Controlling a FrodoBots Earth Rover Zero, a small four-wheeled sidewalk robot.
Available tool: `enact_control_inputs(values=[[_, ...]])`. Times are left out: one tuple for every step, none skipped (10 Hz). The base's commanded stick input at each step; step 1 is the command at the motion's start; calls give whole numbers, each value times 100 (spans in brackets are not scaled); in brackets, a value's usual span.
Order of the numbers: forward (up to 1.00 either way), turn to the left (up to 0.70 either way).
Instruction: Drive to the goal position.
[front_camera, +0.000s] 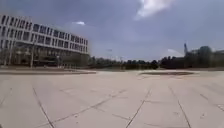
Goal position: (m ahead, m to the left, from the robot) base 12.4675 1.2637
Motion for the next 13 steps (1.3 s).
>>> enact_control_inputs(values=[[70, 0], [70, 0], [70, 0], [70, 0], [70, 0], [70, 0], [70, 0], [70, 0], [70, 0], [70, 0], [70, 0], [70, 0], [70, 0]])
